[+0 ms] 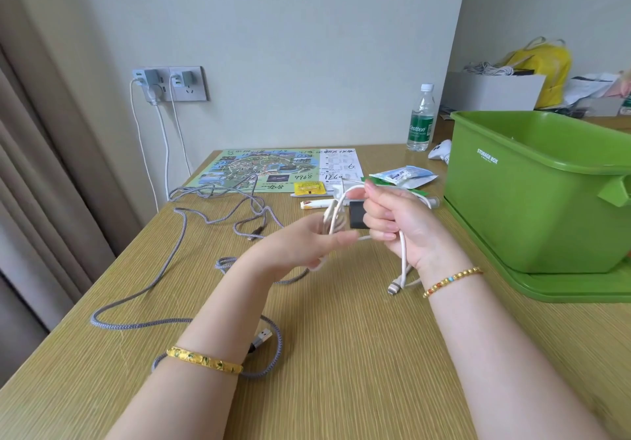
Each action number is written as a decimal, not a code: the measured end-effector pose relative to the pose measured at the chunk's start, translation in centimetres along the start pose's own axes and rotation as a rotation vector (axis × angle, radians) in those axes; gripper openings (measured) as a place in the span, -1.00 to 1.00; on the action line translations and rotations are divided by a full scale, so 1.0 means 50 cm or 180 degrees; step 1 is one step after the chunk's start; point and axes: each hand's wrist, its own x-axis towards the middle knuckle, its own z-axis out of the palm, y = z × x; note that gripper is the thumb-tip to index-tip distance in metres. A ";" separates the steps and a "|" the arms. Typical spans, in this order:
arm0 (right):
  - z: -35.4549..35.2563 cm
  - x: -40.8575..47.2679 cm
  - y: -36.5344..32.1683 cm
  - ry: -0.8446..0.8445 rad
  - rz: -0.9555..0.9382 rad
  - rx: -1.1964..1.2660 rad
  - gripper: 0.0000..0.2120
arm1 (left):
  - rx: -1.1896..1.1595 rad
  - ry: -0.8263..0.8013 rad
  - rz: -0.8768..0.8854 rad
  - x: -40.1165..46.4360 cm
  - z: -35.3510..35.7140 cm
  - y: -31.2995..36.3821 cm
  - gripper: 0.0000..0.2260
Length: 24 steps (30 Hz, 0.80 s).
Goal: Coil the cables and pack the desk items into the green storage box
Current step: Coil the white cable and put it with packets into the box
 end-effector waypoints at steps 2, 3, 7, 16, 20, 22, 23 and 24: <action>0.001 0.000 0.001 -0.0048 0.0008 -0.0035 -0.73 | 0.0041 -0.0028 0.0014 0.001 0.005 -0.002 -0.78; 0.001 0.000 0.001 -0.0052 -0.0002 -0.0036 -0.72 | 0.0080 0.0043 0.0001 0.001 0.007 -0.002 -0.76; 0.003 -0.002 0.000 -0.0074 -0.0045 -0.0011 -0.72 | -0.0041 0.0212 0.0012 0.003 0.008 -0.005 -0.71; 0.021 -0.007 0.003 0.0216 -0.0232 -0.1738 -0.93 | -0.0699 -0.0019 -0.0025 0.003 0.011 0.004 -0.73; 0.036 -0.012 0.002 -0.0067 -0.0263 -0.2587 -0.90 | -0.0680 -0.0145 -0.0158 0.000 0.003 0.003 -0.73; 0.040 -0.013 0.002 -0.0080 -0.0366 -0.3032 -0.85 | -0.0552 -0.0283 -0.0225 -0.002 0.001 0.000 -0.72; 0.041 -0.013 0.003 -0.0064 -0.0398 -0.3257 -0.82 | -0.0500 -0.0339 -0.0257 -0.002 0.001 -0.001 -0.72; 0.041 -0.012 0.006 -0.0029 -0.0408 -0.3449 -0.80 | -0.0458 -0.0377 -0.0290 -0.003 0.000 -0.003 -0.72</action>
